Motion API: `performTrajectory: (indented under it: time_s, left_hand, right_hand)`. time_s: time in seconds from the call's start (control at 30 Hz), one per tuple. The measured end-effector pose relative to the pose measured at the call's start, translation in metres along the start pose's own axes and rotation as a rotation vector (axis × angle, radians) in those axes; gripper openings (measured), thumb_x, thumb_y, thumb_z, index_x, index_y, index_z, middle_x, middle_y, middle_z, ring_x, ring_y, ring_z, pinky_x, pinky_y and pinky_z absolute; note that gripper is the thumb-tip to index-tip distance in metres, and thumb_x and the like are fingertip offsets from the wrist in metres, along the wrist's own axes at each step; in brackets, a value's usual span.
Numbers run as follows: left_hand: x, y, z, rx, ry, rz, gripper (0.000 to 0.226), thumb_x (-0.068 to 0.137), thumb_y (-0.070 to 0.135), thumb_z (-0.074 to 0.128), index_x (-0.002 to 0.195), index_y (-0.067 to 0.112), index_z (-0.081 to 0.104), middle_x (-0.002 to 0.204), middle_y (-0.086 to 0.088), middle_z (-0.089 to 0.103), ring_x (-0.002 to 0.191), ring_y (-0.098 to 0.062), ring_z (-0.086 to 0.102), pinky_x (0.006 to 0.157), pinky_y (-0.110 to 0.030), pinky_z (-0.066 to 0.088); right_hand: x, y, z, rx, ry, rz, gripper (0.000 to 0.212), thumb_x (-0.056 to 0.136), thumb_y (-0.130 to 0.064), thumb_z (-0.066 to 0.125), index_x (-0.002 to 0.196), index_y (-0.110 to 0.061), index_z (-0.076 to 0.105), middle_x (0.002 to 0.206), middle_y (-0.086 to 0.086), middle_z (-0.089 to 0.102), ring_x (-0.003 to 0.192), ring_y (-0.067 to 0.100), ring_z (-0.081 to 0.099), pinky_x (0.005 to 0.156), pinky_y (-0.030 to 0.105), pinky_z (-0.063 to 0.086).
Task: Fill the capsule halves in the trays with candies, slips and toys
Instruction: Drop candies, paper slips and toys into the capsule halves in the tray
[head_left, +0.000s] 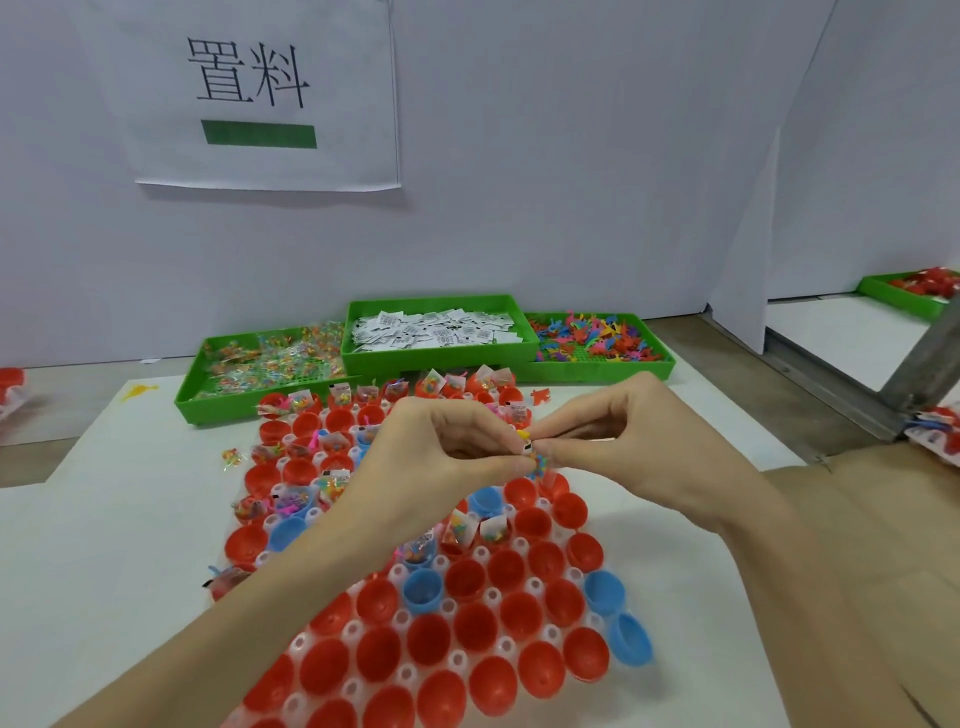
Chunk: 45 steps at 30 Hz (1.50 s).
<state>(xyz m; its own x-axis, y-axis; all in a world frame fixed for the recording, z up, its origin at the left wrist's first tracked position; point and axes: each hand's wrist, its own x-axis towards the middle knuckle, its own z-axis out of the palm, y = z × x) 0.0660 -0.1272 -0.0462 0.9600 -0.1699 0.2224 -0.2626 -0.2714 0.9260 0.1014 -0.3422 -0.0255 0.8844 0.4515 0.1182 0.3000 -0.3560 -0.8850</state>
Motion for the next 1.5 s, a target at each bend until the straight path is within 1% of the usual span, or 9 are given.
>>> performTrajectory:
  time_s: [0.13,0.33,0.53,0.87,0.97,1.07,1.3,1.4,1.5]
  left_hand:
    - [0.001,-0.004,0.003,0.002,0.009,-0.015,0.010,0.078,0.017,0.088,0.085,0.016,0.081,0.080,0.000,0.079,0.077,-0.016,0.077,0.075,-0.021,0.060]
    - [0.002,-0.006,-0.003,0.006,-0.089,-0.045,0.010,0.079,0.013,0.087,0.087,0.013,0.080,0.083,-0.002,0.080,0.081,-0.017,0.078,0.078,-0.022,0.060]
    - [0.001,-0.003,-0.011,-0.005,-0.202,-0.034,0.010,0.084,0.010,0.083,0.091,0.008,0.076,0.087,-0.005,0.080,0.087,-0.019,0.078,0.084,-0.025,0.061]
    - [0.005,-0.013,-0.002,0.055,-0.019,-0.070,0.008,0.078,0.017,0.089,0.080,0.017,0.082,0.075,0.001,0.078,0.071,-0.014,0.075,0.068,-0.020,0.059]
    - [0.005,-0.017,0.005,0.159,-0.027,-0.056,0.009,0.076,0.022,0.090,0.077,0.021,0.082,0.072,0.005,0.077,0.061,-0.007,0.068,0.058,-0.020,0.054]
    - [0.005,-0.020,0.011,0.327,-0.064,0.011,0.011,0.075,0.025,0.091,0.076,0.022,0.081,0.069,0.010,0.076,0.059,0.003,0.066,0.056,-0.008,0.044]
    - [0.007,-0.017,0.013,0.486,-0.143,0.103,0.015,0.074,0.019,0.091,0.079,0.017,0.077,0.070,0.011,0.076,0.072,0.003,0.071,0.079,-0.011,0.050]
    - [0.005,-0.017,0.017,0.625,-0.133,0.146,0.019,0.074,0.032,0.091,0.074,0.026,0.074,0.063,0.024,0.063,0.086,0.009,0.051,0.081,-0.009,0.035]
    - [0.007,-0.014,0.017,0.718,-0.137,0.157,0.015,0.074,0.039,0.090,0.075,0.029,0.078,0.068,0.026,0.057,0.089,-0.006,0.038,0.076,-0.011,0.033]
  right_hand:
    - [0.000,-0.001,-0.001,0.015,-0.053,0.024,0.011,0.094,-0.021,0.073,0.099,-0.022,0.082,0.093,-0.005,0.079,0.090,0.007,0.075,0.080,0.013,0.056]
    - [-0.002,-0.001,-0.005,0.021,-0.158,0.051,0.018,0.084,-0.021,0.083,0.101,-0.020,0.080,0.099,-0.004,0.078,0.095,0.010,0.074,0.083,0.016,0.055]
    - [0.002,0.000,0.003,0.013,-0.087,0.025,0.007,0.090,-0.023,0.077,0.095,-0.020,0.080,0.090,0.000,0.079,0.085,0.013,0.075,0.079,0.018,0.057]
    - [-0.001,0.003,-0.003,-0.022,-0.133,0.017,0.009,0.084,-0.027,0.083,0.092,-0.025,0.082,0.087,-0.001,0.079,0.083,0.012,0.076,0.078,0.019,0.059]
    - [-0.001,0.007,-0.004,-0.033,-0.166,0.063,0.010,0.080,-0.016,0.087,0.088,-0.018,0.081,0.085,0.003,0.079,0.082,0.016,0.077,0.074,0.022,0.059]
    - [0.001,0.011,0.000,-0.106,-0.203,0.109,0.010,0.081,-0.012,0.086,0.088,-0.016,0.080,0.084,0.005,0.079,0.082,0.020,0.077,0.082,0.032,0.063]
    - [0.005,0.015,0.008,-0.281,-0.177,0.079,0.010,0.079,-0.016,0.087,0.085,-0.019,0.080,0.079,-0.003,0.078,0.077,0.009,0.075,0.079,0.030,0.062]
    - [0.005,0.016,0.010,-0.310,-0.222,0.069,0.012,0.079,-0.011,0.086,0.087,-0.019,0.080,0.081,-0.005,0.078,0.078,0.010,0.074,0.080,0.030,0.062]
    - [0.004,0.015,0.011,-0.330,-0.244,0.079,0.014,0.080,-0.010,0.085,0.088,-0.021,0.081,0.082,-0.007,0.078,0.078,0.008,0.075,0.080,0.029,0.062]
